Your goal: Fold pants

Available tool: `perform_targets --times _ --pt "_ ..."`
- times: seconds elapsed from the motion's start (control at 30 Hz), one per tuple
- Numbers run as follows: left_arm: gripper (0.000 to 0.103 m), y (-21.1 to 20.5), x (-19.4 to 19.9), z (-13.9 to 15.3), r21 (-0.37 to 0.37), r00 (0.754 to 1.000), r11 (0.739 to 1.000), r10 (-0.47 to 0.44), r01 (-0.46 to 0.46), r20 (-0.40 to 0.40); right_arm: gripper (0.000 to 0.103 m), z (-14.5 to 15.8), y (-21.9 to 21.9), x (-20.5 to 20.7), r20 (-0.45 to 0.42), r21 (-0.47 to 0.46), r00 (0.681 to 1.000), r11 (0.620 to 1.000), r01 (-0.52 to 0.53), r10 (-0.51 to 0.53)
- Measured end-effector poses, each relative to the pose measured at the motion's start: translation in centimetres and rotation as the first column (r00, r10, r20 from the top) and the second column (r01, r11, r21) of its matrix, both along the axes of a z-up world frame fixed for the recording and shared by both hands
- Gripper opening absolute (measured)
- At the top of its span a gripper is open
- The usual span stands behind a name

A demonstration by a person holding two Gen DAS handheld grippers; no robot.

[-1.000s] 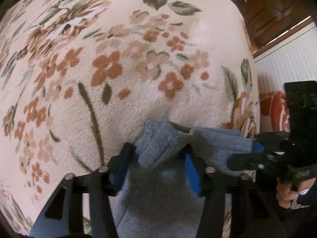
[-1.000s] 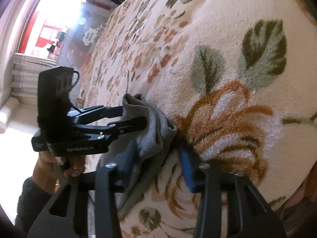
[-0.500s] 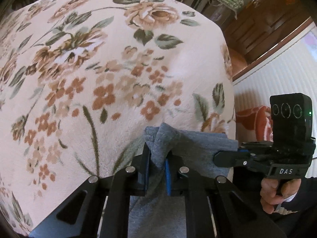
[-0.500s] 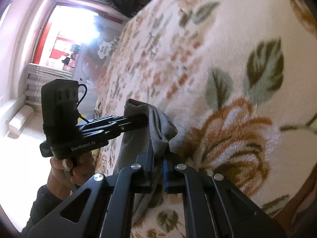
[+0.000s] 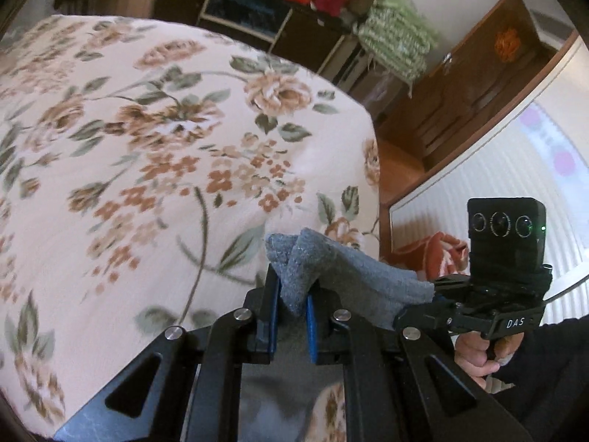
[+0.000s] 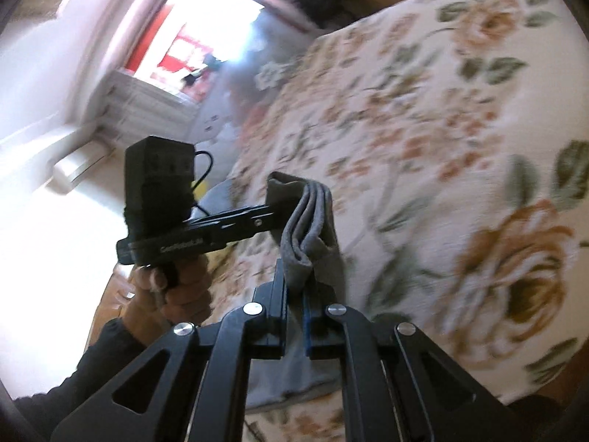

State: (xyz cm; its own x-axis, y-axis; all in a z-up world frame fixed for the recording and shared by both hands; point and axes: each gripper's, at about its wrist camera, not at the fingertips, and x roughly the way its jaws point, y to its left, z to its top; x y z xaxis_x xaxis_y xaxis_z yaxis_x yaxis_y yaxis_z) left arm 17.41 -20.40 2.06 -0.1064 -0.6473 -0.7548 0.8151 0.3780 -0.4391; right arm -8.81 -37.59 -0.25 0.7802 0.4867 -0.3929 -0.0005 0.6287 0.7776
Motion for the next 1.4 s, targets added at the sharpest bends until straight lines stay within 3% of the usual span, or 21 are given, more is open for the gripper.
perform_targets --times 0.27,0.6,0.77,1.03,1.13,1.27,1.4 --pt "0.011 11.5 -2.3 0.0 -0.070 0.986 0.984 0.162 -0.163 -0.027 0.007 0.7 9.6 1.9 0.027 -0.012 0.973 0.973 -0.230 0.230" --pt "0.011 24.9 -4.2 -5.1 -0.064 0.920 0.921 0.375 -0.383 -0.116 0.007 -3.0 22.5 5.1 -0.037 -0.005 0.888 0.889 -0.458 0.458" --pt "0.011 29.0 -4.7 -8.6 -0.036 0.881 0.891 0.442 -0.453 -0.170 0.007 -6.7 27.1 6.6 -0.087 -0.002 0.850 0.854 -0.521 0.519" --pt "0.014 31.7 -5.0 -12.2 -0.017 0.853 0.872 0.475 -0.490 -0.214 0.007 -9.9 29.9 7.4 -0.152 -0.023 0.817 0.824 -0.566 0.556" --pt "0.021 32.8 -5.1 -12.4 -0.007 0.836 0.857 0.502 -0.516 -0.222 0.013 -10.4 30.5 7.3 -0.165 -0.022 0.804 0.813 -0.582 0.572" --pt "0.021 34.7 -6.0 -11.8 -0.003 0.825 0.844 0.524 -0.537 -0.211 0.032 -10.2 31.2 7.2 -0.178 -0.014 0.781 0.792 -0.610 0.598" --pt "0.021 36.4 -7.8 -10.6 0.001 0.810 0.824 0.557 -0.567 -0.183 0.041 -8.8 31.8 6.1 -0.147 -0.052 0.760 0.763 -0.645 0.633"
